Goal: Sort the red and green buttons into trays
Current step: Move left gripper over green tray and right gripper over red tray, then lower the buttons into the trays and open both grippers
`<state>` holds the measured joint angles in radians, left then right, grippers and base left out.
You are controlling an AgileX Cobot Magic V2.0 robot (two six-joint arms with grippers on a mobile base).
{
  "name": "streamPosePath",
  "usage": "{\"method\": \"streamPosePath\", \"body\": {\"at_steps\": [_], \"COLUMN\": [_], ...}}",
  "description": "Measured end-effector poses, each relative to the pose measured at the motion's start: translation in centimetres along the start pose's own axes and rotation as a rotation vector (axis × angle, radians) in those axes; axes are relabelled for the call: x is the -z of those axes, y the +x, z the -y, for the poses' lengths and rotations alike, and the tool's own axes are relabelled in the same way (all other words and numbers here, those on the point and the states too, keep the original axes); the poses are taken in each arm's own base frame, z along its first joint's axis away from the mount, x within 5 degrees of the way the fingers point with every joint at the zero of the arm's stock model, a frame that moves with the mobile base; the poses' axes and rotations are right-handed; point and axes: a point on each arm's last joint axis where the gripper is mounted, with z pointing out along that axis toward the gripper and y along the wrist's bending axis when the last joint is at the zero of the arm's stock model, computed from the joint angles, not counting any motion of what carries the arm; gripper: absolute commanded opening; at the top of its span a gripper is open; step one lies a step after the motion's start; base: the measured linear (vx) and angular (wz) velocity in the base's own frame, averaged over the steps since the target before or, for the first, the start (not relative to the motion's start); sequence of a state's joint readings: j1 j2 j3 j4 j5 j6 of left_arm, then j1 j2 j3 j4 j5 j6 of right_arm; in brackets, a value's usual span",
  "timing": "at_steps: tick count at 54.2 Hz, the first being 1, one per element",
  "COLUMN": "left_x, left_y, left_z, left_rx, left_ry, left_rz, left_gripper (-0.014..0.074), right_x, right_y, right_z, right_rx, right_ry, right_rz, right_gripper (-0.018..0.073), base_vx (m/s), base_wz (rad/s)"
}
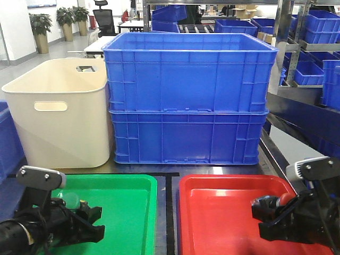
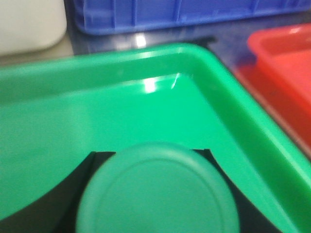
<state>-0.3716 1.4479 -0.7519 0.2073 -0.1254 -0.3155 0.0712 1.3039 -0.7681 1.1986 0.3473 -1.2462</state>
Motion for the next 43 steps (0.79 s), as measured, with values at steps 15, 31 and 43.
{"method": "streamPosePath", "body": {"at_steps": [15, 31, 43], "left_x": [-0.6, -0.6, -0.6], "left_y": [0.7, 1.1, 1.1], "left_z": [-0.1, -0.3, -0.3], "left_rx": [0.008, 0.008, 0.008], "left_ry": [-0.008, -0.022, -0.022], "left_rz": [-0.041, -0.084, -0.084], "left_gripper": [0.0305, 0.0594, 0.0623], "right_x": [-1.7, -2.3, -2.3], "right_y": [1.3, 2.2, 2.3], "right_z": [0.2, 0.4, 0.4], "right_rx": [-0.007, -0.013, 0.001], "right_ry": [-0.038, -0.045, -0.043], "right_rz": [-0.084, -0.155, -0.168], "right_gripper": [0.0111, 0.0363, 0.062], "base_vx": [0.0, 0.0, 0.0], "base_wz": [0.0, 0.0, 0.0]}}
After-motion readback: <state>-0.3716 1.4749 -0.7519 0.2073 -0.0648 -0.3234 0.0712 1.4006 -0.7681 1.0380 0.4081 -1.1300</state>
